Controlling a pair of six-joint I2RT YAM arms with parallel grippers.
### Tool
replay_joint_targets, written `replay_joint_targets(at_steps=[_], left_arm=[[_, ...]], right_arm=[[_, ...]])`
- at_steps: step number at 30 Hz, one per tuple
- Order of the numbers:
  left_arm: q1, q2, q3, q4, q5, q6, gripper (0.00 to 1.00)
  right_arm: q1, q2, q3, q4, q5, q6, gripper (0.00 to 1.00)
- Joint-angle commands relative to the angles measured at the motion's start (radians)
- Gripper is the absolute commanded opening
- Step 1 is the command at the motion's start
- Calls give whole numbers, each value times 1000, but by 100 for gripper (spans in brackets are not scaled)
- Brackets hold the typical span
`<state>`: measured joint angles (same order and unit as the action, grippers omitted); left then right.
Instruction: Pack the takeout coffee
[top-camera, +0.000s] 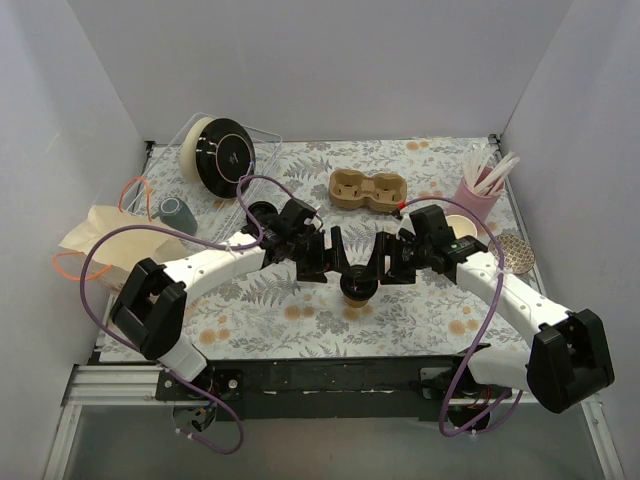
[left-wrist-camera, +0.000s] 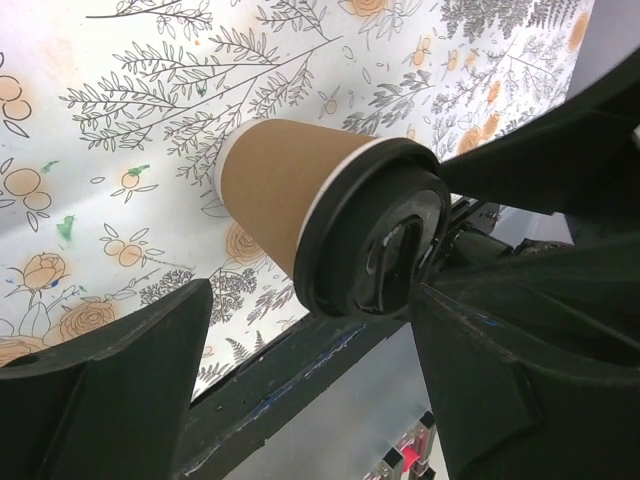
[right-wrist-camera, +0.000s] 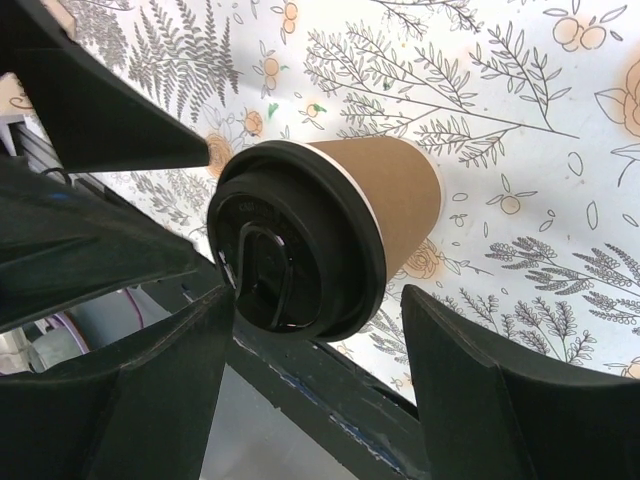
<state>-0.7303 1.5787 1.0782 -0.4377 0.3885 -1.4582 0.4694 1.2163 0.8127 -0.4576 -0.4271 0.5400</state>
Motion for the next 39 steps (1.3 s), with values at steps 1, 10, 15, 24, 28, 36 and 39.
replay_joint_targets(at_steps=[1,10,15,24,28,36,39], left_arm=[[2,-74,25,-24,-31,27,79],[38,-26,46,-65,-37,139,62],[40,9,23,-47,-17,157,57],[40,10,-73,37,-3,162,56],[40,29,-121,28,-23,151,50],[39,56,-201,-18,-119,131,46],[39,67,-205,-22,-112,119,46]], right_arm=[[14,-1,-24,48,10,14,75],[17,26,-72,68,27,-17,65],[17,31,-92,80,28,-34,58],[17,72,-107,76,30,-55,51],[17,88,-127,82,28,-58,49],[15,123,-202,132,19,-64,46],[15,132,-205,143,8,-92,45]])
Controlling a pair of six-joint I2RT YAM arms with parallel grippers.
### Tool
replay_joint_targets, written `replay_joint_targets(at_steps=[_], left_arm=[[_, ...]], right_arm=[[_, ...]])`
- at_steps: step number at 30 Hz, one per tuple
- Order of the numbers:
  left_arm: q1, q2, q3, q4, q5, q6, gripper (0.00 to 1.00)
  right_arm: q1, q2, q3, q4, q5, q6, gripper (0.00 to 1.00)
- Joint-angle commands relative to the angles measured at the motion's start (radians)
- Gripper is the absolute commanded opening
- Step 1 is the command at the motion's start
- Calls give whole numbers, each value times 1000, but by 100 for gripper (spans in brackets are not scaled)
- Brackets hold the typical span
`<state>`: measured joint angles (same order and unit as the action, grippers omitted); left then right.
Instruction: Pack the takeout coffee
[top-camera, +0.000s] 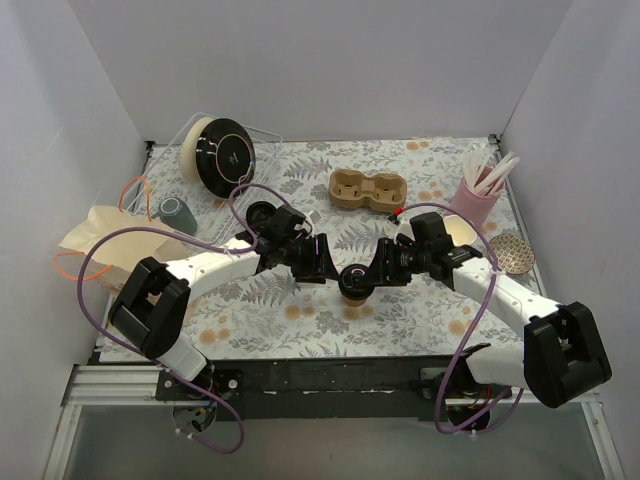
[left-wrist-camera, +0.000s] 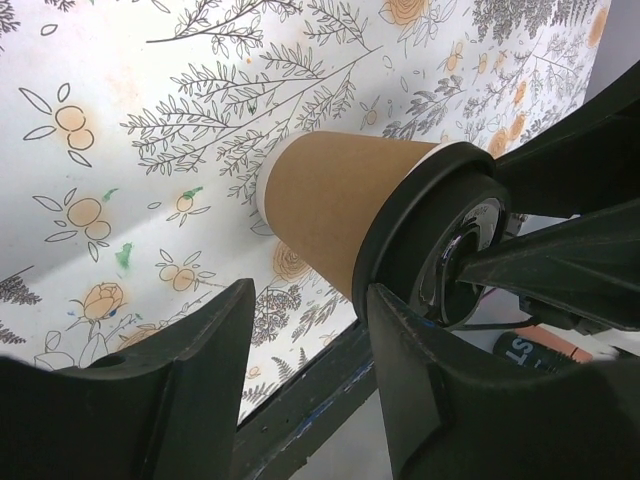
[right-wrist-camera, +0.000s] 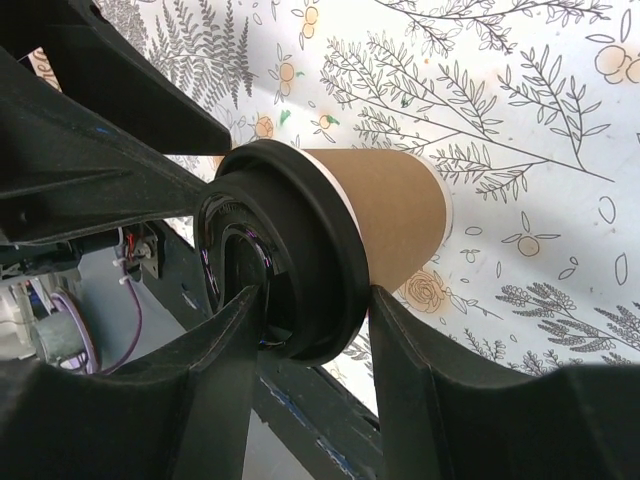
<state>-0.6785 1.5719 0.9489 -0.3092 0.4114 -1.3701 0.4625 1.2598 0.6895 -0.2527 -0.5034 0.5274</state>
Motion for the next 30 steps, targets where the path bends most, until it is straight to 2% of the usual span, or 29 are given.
replay_joint_targets(at_steps=[1,5,9,13,22,26,30], left_arm=[[-13,62,-65,-157,-128,25,47],[-13,19,56,-217,-118,34,57],[-7,11,229,-326,-161,65,61],[37,-1,287,-392,-177,83,62],[77,-16,229,-257,-22,215,63],[77,-42,145,-186,61,233,63],[77,-44,102,-139,76,252,63]], right_arm=[[22,92,-70,-62,79,-93,45],[21,144,11,-109,42,-216,45],[22,216,84,-192,-19,-312,45],[22,247,100,-220,-53,-401,44],[24,273,160,-273,-55,-464,42],[24,288,189,-292,-58,-483,41],[24,305,214,-312,-55,-498,40]])
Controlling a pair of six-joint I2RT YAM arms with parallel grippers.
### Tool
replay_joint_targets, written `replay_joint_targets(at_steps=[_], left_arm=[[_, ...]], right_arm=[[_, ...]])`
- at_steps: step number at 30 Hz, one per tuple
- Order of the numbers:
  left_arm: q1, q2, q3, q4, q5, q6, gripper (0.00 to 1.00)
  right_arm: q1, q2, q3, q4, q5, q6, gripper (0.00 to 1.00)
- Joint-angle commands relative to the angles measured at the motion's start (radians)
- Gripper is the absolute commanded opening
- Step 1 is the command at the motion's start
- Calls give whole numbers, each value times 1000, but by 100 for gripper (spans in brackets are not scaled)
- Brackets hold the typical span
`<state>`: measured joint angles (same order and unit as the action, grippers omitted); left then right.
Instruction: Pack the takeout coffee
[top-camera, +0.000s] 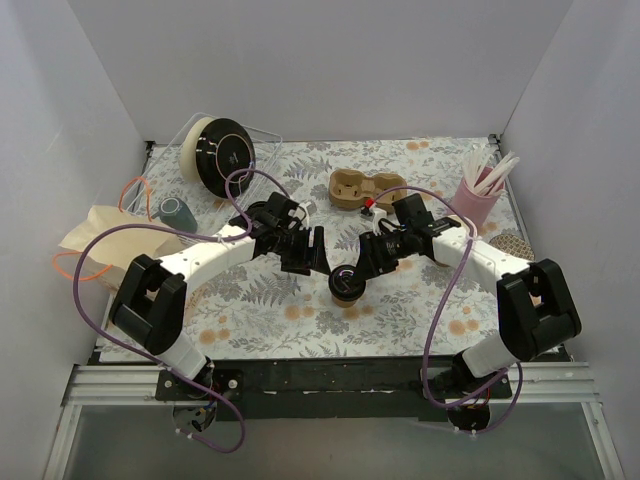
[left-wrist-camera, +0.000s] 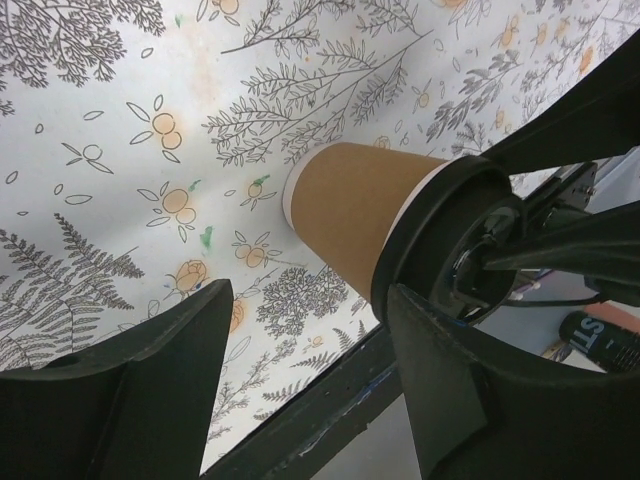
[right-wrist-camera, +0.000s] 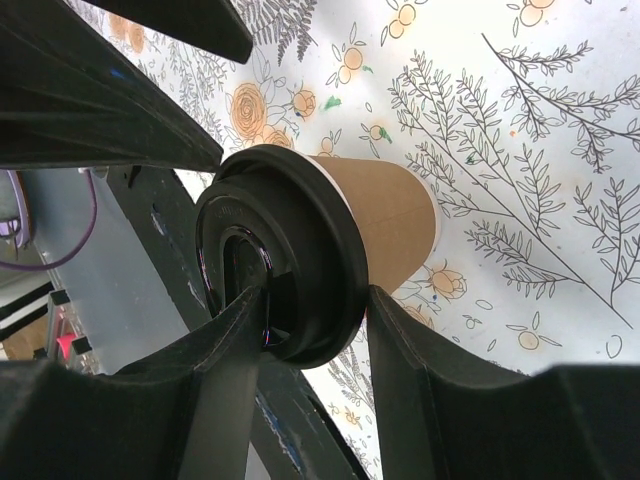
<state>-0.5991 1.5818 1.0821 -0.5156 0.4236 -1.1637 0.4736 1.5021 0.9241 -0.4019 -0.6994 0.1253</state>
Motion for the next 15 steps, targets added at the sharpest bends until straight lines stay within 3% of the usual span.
replay_joint_targets(at_steps=[1,15], left_arm=[[-2,-40,-31,68,64,55,62],[-2,30,-16,89,79,75,58]], right_arm=[[13,66,-13,-166,144,-96,40],[17,79,-17,-166,150,-93,37]])
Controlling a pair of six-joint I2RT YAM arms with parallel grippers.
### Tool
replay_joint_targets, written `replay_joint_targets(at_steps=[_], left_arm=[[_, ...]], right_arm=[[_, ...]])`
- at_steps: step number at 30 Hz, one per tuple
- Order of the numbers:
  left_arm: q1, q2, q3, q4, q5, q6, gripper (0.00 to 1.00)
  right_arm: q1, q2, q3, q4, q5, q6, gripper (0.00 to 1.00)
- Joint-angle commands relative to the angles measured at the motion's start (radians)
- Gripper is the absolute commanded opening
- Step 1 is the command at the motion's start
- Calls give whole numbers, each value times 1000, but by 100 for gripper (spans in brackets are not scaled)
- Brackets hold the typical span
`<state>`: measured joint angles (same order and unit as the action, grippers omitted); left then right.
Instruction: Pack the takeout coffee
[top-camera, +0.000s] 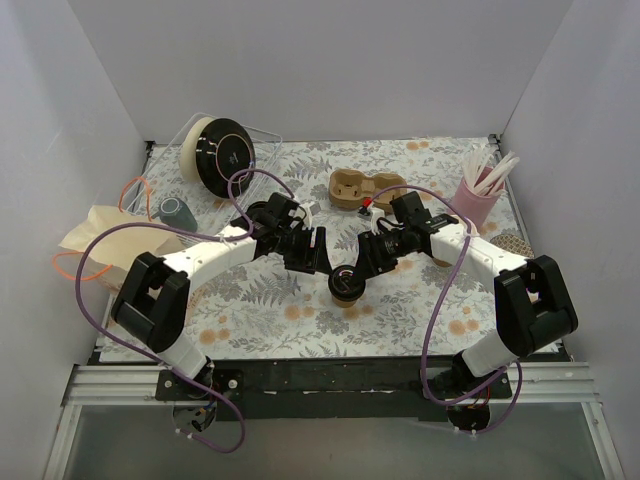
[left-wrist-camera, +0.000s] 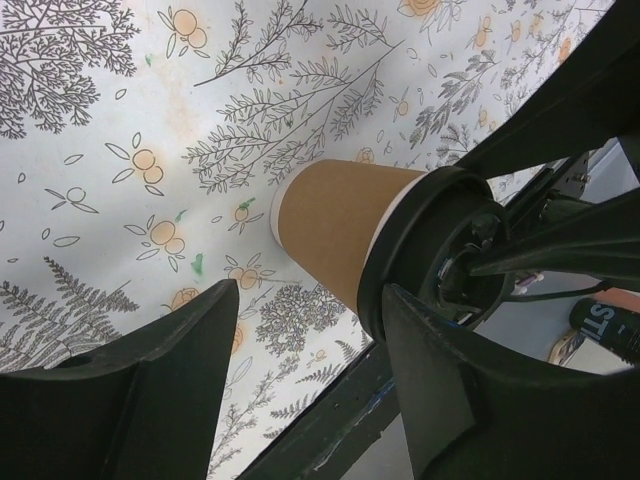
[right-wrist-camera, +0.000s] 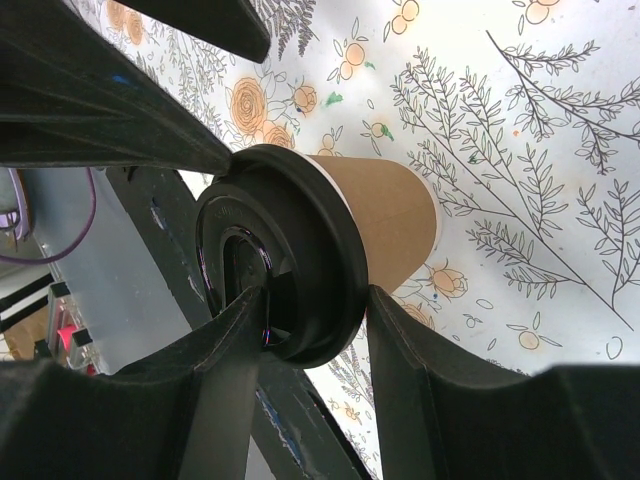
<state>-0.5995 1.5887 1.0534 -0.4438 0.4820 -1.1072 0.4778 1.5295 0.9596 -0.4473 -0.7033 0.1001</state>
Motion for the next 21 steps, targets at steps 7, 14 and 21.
replay_joint_targets(at_steps=[7,14,21], left_arm=[[-6,71,-39,-13,-70,-5,50],[-43,91,-161,-67,-204,-19,50],[-49,79,-112,-58,-209,-39,57]], right_arm=[[12,50,-99,-91,169,-62,35],[12,35,-197,-21,199,-43,33],[13,32,-184,-11,206,-22,34]])
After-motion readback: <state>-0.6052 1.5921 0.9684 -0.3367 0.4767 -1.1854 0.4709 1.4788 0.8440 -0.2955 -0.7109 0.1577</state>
